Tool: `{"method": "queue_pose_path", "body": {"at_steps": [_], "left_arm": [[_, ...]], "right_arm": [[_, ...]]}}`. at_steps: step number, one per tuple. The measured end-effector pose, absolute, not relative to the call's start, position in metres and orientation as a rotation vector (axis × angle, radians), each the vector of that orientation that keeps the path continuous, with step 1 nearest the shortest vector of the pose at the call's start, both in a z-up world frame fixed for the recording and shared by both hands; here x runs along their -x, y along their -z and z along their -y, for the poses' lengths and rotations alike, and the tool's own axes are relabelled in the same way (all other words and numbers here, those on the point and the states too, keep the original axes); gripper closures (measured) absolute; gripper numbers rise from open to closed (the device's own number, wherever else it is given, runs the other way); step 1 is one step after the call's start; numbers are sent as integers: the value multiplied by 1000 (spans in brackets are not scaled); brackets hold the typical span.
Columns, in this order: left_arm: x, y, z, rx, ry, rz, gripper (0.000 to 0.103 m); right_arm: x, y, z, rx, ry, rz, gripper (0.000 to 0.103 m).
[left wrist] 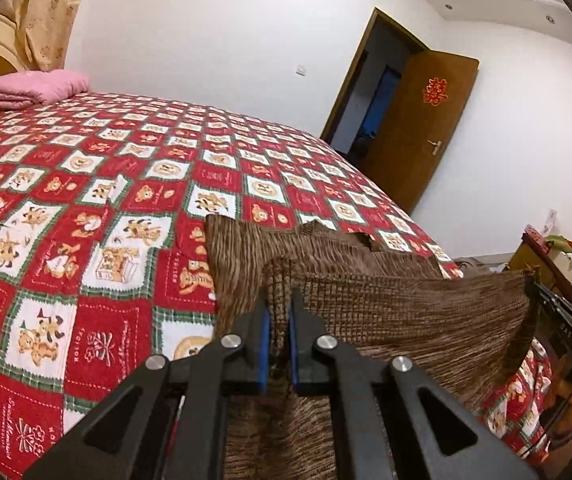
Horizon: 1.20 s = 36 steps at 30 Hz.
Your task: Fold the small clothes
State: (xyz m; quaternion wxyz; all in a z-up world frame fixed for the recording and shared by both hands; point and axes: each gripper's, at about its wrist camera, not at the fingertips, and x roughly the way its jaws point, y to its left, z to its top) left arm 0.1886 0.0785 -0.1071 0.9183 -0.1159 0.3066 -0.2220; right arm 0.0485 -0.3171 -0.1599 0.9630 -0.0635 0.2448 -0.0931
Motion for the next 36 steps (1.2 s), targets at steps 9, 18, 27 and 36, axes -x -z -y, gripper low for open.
{"method": "queue_pose_path", "body": {"at_steps": [9,18,27,36], "left_arm": [[-224,112,-73,275,427,-682,95],[-280,118,-58,289,397,-731,95],[-341,117,-40,285,360,-745,95],[-389,157,-27,255,277,-824,95]], "right_arm": [[-84,167,332,112,201,-547,92],[-149,182,351,116,228,-605,92],[-225,191,369,99,246,-633,93],[-281,246,381,114,277,-737,93]]}}
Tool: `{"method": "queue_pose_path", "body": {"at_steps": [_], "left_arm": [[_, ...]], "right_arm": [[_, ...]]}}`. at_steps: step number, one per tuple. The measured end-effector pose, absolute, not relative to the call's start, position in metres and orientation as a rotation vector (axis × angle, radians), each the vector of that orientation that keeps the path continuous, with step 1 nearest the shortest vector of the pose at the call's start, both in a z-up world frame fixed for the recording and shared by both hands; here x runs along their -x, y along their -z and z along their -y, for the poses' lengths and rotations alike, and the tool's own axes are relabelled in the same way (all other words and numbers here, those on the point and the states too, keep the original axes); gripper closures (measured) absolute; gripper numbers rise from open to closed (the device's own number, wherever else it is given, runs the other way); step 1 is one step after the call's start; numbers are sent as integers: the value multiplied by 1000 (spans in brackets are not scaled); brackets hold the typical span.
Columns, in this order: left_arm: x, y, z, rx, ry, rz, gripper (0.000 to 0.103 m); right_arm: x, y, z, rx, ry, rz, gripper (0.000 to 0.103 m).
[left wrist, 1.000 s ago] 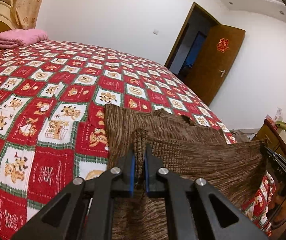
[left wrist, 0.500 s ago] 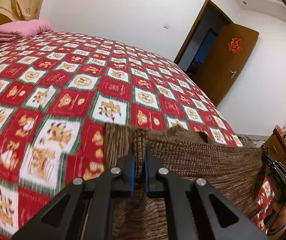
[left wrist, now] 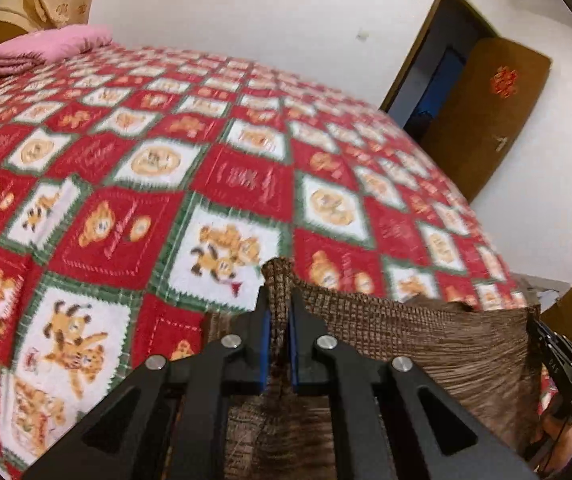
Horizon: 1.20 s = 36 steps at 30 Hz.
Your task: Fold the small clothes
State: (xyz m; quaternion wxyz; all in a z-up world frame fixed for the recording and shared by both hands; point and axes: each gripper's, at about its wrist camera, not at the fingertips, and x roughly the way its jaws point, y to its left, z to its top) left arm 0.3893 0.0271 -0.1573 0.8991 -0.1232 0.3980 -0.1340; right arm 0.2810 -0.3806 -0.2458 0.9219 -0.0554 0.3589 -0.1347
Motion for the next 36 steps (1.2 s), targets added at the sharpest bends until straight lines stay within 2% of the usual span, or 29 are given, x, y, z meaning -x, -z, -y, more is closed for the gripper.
{"method": "queue_pose_path", "body": {"at_steps": [4,6,8,12,14,16,18,19,25,33,36], "left_arm": [[-392,171,-28,258,257,-859,95],[-394,173,-30,261,231,-867,88],[-398,178,-33,282,208,-892,87],[-399,177,-33,276,199,-892,84],[-395,173,-38,288,188,-892,79],[-385,163,-49,308,167,-883,69],[-366,148,-62,296,130,-815,36],[-355,141,-69,277,114,-778,32],[-301,132,-63,236,184,-782,31],[-235,163,-17,115,222,-824,29],[-223,167,-16,42,188,-820,29]], "right_arm": [[-287,261,388,87,253,-783,92],[-289,263,388,88,247,-791,92],[-293,267,386,105,251,-812,90],[-295,268,383,136,264,-817,80],[-290,262,391,85,259,-803,69],[-267,242,409,-57,240,-712,68],[-225,216,431,-208,286,-567,68],[-208,209,437,-239,326,-536,67],[-157,219,405,-235,234,-652,67],[-143,266,333,-103,114,-819,67],[-127,276,327,-29,112,-822,67]]}}
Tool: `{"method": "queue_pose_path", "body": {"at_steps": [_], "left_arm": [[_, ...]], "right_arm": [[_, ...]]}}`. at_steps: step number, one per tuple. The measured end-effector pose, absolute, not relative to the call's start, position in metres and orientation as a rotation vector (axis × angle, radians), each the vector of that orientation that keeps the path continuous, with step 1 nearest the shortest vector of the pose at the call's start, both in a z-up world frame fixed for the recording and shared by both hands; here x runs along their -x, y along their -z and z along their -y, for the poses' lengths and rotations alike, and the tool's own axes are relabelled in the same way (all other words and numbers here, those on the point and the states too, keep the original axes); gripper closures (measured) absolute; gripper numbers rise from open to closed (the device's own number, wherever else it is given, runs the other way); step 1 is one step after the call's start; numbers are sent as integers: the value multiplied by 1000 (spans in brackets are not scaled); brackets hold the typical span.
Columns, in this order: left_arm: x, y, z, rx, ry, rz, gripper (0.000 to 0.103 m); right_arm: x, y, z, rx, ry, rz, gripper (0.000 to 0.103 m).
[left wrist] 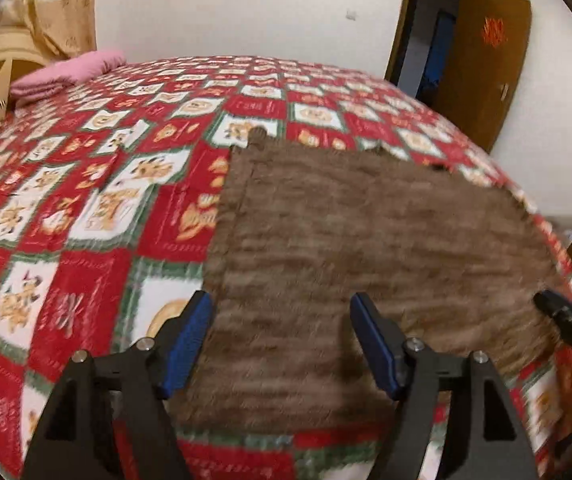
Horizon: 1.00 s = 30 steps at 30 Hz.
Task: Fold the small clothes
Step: 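Open both tools and release the sweater flat on the quilt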
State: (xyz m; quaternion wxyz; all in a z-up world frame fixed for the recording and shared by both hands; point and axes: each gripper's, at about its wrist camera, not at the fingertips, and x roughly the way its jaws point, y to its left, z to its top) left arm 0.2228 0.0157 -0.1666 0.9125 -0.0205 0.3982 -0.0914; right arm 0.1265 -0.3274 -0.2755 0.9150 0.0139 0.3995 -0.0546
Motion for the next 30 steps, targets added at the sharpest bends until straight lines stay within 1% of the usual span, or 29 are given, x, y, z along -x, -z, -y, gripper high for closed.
{"method": "queue_pose_path", "body": {"at_steps": [2,4,6,9,12,15,16,17,18,23,27,29,30], "left_arm": [[-217,170,-21,19,164,-820,28],[-211,176,-28,30,156,-846,27],[-203,176,-38,61,163,-831,27],[-189,177,-41,34,158,-818,26],[-178,178,-45,26,152,-811,24],[-163,177,-58,65,162,-810,23],[-158,175,-63,85,157,-805,23],[-155,174,-69,106,148,-802,19],[-149,172,-77,141,132,-795,18],[-149,163,-83,254,139,-800,18],[-166,171,-72,308,138,-879,14],[-171,171,-65,289,91,-867,13],[-173,171,-60,270,75,-863,11]], "right_arm": [[-114,277,325,10,117,-819,68],[-105,277,331,-16,116,-817,67],[-91,277,338,-37,122,-812,67],[-70,277,343,-48,140,-797,68],[-52,275,345,-73,151,-786,68],[-45,270,343,-68,220,-823,68],[-42,266,338,-46,240,-815,68],[-40,259,330,-39,214,-784,68],[-39,253,321,-34,179,-762,68],[-64,241,251,53,-2,-702,68],[-90,258,226,73,-36,-730,68],[-101,275,225,60,-38,-774,68],[-103,282,227,55,-34,-788,68]]}}
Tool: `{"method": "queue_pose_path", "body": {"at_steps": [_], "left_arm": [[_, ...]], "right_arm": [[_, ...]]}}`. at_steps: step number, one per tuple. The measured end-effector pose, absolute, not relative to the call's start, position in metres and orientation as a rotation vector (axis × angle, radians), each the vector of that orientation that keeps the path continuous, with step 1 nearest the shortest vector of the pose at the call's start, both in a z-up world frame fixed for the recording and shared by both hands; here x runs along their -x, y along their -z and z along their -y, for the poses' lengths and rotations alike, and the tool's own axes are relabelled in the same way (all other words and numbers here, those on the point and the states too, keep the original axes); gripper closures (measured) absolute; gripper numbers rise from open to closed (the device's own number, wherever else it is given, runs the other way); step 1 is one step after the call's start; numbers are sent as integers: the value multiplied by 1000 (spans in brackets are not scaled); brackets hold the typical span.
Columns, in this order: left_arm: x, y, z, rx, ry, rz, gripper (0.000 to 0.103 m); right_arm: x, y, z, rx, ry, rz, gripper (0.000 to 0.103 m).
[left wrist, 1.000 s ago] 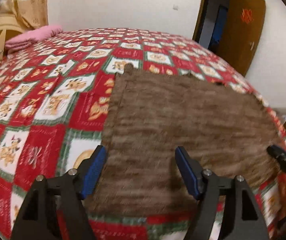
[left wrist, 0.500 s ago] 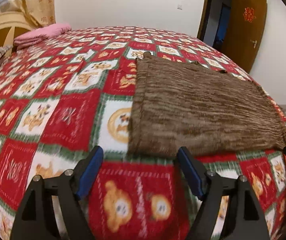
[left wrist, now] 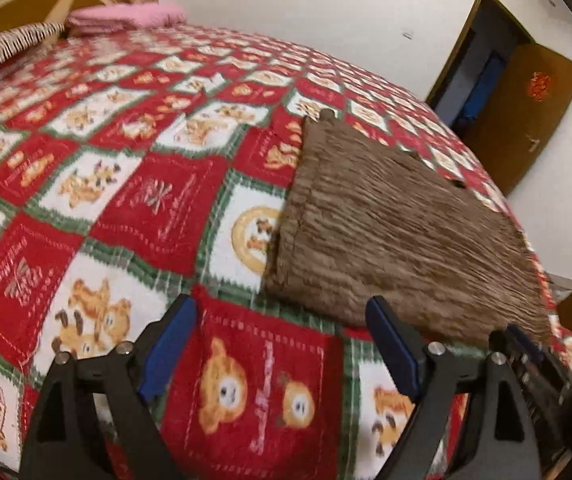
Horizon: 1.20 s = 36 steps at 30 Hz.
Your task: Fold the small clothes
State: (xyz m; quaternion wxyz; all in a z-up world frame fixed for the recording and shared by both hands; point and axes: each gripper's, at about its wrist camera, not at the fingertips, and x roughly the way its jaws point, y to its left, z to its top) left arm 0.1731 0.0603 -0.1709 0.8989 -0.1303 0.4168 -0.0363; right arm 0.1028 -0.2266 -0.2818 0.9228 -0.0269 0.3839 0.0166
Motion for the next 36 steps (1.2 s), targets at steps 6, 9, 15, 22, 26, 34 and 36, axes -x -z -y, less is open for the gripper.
{"method": "queue_pose_path", "body": {"at_steps": [6,9,15,22,26,34,36], "left_arm": [[-185,175,-35,131,-8,-887,2],[-187,177,-33,110,-27,-886,0],[-193,177,-32,115,-40,-888,0],[-159,169,-48,506,97,-831,7],[-162,175,-31,431,94,-832,5],[-202,175,-43,550,101,-745,0],[-207,175,-51,592,122,-740,1]], "right_arm": [[-97,285,232,11,-58,-753,67],[-96,287,236,-20,-76,-740,67],[-96,287,237,-46,-93,-729,66],[-95,288,238,-59,-103,-720,65],[-94,289,239,-63,-106,-718,65],[-95,289,240,-70,-112,-716,65],[-95,289,240,-71,-113,-715,65]]}}
